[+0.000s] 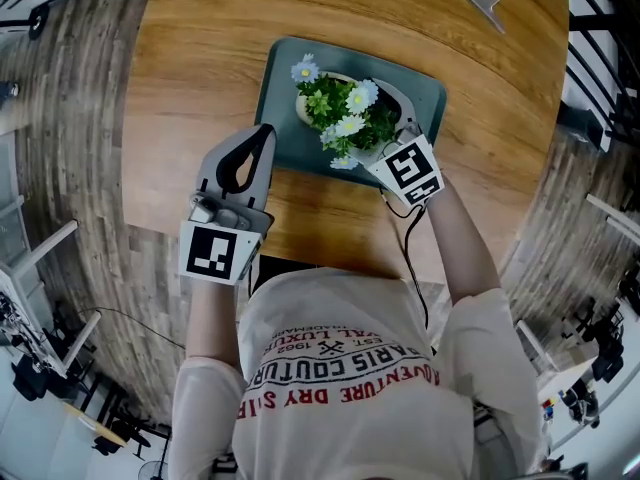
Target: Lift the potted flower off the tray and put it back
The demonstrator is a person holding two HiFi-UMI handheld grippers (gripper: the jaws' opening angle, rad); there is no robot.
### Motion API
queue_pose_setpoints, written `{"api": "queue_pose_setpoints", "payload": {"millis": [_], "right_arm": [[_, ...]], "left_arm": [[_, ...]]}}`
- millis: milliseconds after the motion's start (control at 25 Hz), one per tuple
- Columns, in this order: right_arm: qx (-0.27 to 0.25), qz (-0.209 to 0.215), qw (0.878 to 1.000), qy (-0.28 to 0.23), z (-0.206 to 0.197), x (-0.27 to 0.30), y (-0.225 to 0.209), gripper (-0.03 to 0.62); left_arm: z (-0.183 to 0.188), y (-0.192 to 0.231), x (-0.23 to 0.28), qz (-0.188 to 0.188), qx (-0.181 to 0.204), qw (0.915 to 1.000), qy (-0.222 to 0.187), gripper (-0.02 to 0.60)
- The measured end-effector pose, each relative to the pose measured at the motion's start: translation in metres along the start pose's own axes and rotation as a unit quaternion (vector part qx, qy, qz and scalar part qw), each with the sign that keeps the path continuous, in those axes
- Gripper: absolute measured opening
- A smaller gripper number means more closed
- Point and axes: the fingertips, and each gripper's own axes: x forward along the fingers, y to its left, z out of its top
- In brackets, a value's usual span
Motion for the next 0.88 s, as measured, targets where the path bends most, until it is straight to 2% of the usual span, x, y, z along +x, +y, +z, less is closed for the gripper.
{"api": "queue_pose_setpoints", "payload": {"millis": [280,480,640,680,720,800,880], "right_arm": [[-0.023,-0.054,0.998,-0.013,0.027,-0.047,-0.001,0.496],[-0.029,-0.100,0.994,-0.044,0.057,-0.089,0.001,0.495],[-0.007,-0.142,0.987,-0.069,0.088,-0.124,0.006,0.486],[0.001,-0.161,0.984,-0.079,0.096,-0.133,0.006,0.464],[0.007,-0.188,0.978,-0.091,0.102,-0.143,0.003,0.407],[0.015,-0.256,0.959,-0.118,0.113,-0.165,-0.008,0.158],[0.023,-0.302,0.942,-0.143,0.121,-0.181,-0.014,0.104]], "left_arm": [[0.028,-0.010,-0.001,-0.016,0.028,0.9991,-0.027,0.012],[0.047,-0.018,-0.010,-0.023,0.040,0.9982,-0.040,0.012],[0.067,-0.024,-0.021,-0.034,0.051,0.9966,-0.054,0.012],[0.072,-0.025,-0.024,-0.038,0.055,0.9961,-0.057,0.012],[0.077,-0.027,-0.026,-0.043,0.060,0.9955,-0.061,0.012],[0.089,-0.028,-0.027,-0.052,0.071,0.9935,-0.071,0.012],[0.101,-0.029,-0.027,-0.063,0.086,0.9908,-0.083,0.012]]}}
